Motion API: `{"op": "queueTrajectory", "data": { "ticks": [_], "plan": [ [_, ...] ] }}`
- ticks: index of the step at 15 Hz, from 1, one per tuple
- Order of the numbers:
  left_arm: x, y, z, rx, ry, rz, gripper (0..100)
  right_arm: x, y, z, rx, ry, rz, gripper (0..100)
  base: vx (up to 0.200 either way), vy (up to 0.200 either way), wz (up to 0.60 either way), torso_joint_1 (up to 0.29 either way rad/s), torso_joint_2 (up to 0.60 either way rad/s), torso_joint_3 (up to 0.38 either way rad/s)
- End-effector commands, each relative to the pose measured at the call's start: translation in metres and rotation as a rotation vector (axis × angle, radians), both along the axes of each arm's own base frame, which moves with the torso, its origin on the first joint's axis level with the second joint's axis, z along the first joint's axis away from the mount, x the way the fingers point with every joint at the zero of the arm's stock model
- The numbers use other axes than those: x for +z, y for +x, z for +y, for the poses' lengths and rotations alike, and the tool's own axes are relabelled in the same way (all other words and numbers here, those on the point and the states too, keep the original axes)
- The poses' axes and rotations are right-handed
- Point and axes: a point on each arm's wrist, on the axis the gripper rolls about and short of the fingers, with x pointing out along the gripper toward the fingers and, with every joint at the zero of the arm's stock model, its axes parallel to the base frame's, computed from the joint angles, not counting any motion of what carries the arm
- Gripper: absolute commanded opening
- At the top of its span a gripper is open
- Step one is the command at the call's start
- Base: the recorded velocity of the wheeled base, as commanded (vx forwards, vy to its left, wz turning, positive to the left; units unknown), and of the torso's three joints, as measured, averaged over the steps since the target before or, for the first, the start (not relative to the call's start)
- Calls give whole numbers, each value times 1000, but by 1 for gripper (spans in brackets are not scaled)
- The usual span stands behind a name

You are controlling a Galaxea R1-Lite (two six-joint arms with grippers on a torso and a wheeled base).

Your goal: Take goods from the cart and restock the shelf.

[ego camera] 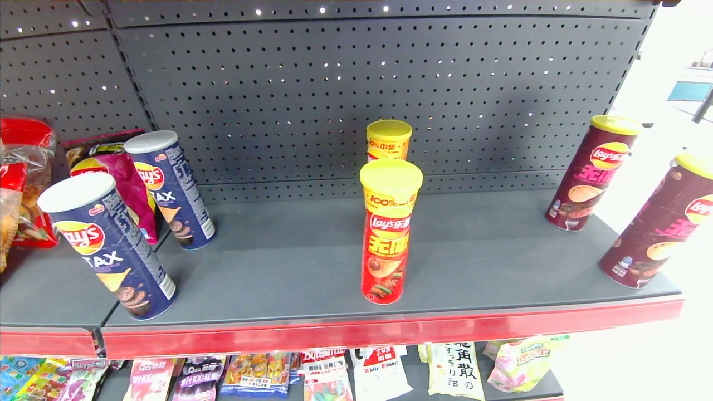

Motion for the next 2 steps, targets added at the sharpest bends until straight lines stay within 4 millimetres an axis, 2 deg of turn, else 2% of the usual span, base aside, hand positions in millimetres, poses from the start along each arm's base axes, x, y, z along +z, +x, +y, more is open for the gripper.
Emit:
{"op": "queueTrajectory", "data": {
  "ticks": [1,2],
  "plan": [
    [0,0,0,2,-1,0,100,0,0,0,0,-1,2,100,0,0,0,0,0,0],
    [0,0,0,2,-1,0,100,0,0,0,-1,1,2,100,0,0,0,0,0,0]
  ]
}}
